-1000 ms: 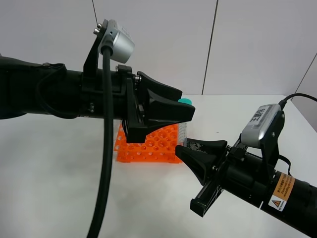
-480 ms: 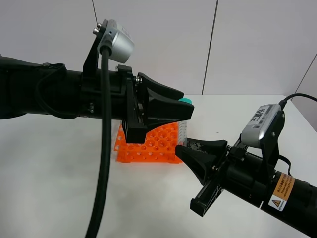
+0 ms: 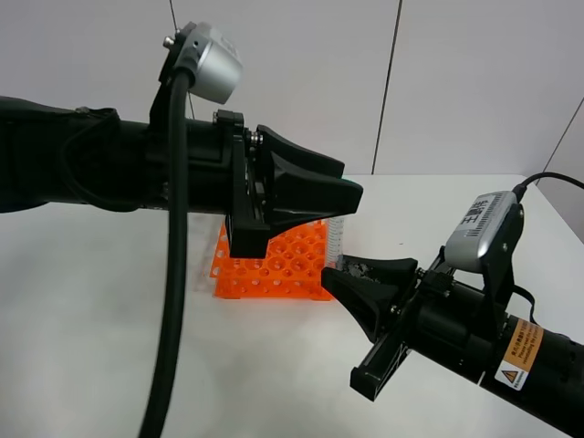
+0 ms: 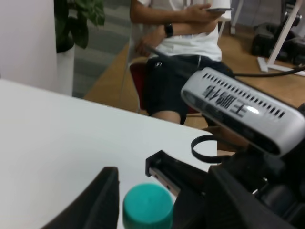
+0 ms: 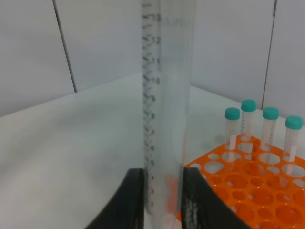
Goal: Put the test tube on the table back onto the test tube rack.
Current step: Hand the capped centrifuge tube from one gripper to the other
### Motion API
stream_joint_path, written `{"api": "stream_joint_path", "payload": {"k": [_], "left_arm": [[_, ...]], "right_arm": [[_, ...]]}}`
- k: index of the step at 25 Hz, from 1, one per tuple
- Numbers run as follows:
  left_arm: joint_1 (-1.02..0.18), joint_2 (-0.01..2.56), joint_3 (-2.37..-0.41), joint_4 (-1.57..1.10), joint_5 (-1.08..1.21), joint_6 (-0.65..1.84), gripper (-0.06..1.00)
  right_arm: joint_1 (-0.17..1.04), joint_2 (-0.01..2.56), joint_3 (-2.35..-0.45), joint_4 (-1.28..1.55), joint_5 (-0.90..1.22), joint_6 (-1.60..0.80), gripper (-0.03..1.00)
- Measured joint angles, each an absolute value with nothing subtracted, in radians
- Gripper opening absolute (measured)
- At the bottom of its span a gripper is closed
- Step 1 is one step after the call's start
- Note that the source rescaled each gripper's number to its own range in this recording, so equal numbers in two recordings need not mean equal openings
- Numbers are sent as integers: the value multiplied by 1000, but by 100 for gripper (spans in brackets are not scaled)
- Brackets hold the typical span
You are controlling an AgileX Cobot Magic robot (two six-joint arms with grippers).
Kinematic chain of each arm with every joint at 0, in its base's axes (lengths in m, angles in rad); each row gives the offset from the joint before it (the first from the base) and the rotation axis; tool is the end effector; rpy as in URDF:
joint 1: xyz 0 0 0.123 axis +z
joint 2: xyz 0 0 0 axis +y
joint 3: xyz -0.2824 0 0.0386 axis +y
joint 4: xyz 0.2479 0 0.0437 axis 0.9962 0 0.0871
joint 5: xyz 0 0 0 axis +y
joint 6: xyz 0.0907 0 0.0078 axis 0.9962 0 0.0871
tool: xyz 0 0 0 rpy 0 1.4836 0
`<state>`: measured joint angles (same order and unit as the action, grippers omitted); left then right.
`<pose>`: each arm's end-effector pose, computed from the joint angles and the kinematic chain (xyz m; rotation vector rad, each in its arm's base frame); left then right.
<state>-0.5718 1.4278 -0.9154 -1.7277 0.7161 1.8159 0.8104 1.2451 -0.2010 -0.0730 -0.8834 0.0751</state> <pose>0.2218 -0.2130 0.3048 1.0374 1.6085 -1.0179 0.1336 0.1479 0.2036 -0.6847 1.5458 0.6823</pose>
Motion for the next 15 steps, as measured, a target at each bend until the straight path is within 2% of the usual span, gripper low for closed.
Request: {"api": "stream_joint_path", "payload": {"k": [15], "left_arm": [[-606,1527,-968,-1729,746,1824,30]], "right_arm": [[810,1245,-201,-77,-902,81,3]]}}
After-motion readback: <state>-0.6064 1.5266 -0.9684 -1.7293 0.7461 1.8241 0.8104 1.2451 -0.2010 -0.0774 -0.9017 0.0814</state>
